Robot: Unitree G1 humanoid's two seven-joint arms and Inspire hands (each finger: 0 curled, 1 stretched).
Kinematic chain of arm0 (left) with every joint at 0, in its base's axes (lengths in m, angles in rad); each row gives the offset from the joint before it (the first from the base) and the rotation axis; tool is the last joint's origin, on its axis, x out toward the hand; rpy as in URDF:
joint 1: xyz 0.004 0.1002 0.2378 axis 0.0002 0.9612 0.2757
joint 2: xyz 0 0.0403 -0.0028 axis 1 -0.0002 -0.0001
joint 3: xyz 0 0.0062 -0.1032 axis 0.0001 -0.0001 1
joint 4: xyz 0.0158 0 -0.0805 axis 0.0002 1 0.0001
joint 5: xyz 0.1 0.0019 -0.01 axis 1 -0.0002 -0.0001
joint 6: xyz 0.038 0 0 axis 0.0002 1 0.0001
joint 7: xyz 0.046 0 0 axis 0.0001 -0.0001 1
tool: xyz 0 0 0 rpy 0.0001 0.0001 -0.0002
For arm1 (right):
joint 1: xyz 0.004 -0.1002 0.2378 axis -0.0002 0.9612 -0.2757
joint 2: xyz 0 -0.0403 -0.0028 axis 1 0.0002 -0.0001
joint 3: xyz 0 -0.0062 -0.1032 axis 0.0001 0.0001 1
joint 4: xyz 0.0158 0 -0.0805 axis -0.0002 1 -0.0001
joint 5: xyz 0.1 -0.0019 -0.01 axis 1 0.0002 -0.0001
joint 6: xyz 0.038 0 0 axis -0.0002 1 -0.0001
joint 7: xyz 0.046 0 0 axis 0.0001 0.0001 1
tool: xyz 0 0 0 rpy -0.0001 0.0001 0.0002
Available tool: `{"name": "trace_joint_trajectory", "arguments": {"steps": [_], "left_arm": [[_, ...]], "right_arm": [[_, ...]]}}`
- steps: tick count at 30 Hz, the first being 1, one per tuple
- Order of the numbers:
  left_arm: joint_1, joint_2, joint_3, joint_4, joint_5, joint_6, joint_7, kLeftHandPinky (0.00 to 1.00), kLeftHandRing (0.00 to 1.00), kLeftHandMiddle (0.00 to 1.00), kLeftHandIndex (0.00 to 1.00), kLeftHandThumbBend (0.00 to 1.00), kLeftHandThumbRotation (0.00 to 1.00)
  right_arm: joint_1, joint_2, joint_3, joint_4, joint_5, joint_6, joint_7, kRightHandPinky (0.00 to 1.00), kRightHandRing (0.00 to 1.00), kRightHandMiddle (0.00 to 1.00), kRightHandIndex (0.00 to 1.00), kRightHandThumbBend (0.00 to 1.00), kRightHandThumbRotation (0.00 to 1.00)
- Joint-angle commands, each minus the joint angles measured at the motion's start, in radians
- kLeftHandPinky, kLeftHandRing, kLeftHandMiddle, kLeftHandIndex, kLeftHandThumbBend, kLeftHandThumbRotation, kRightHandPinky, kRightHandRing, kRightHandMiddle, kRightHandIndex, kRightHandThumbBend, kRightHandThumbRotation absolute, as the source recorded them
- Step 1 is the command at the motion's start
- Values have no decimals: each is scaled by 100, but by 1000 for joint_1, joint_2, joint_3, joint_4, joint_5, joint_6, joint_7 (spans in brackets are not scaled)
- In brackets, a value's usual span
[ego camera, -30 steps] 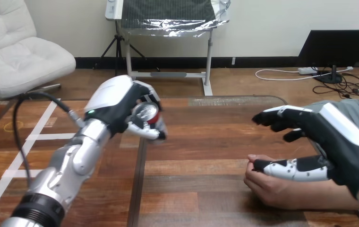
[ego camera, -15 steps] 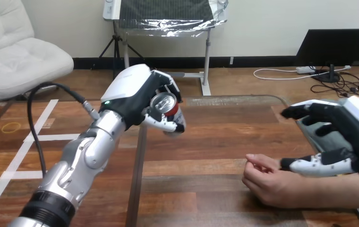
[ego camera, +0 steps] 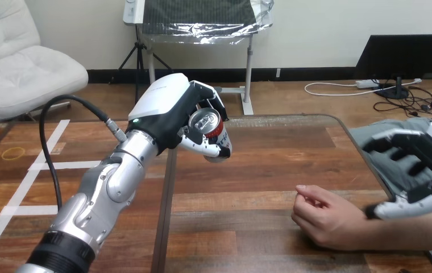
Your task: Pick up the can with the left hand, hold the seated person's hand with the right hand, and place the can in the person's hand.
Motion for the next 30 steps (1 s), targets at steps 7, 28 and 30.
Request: {"name": "trace_joint_trajectory", "arguments": {"steps": [7, 28, 30], "left_arm": [[-21, -15, 33, -63, -15, -19, 13, 35, 41, 47, 47, 67, 0], [-6, -34, 34, -97, -14, -4, -13, 34, 39, 46, 47, 66, 0], [-5, -34, 33, -100, -13, -5, -14, 34, 39, 46, 47, 66, 0]], "right_arm": [[-99, -149, 40, 95, -62, -39, 80, 73, 85, 88, 83, 83, 0], [-227, -265, 196, 330, -106, -126, 240, 89, 92, 92, 88, 81, 0], [-243, -272, 219, 356, -118, -154, 249, 89, 93, 92, 88, 80, 0]]}}
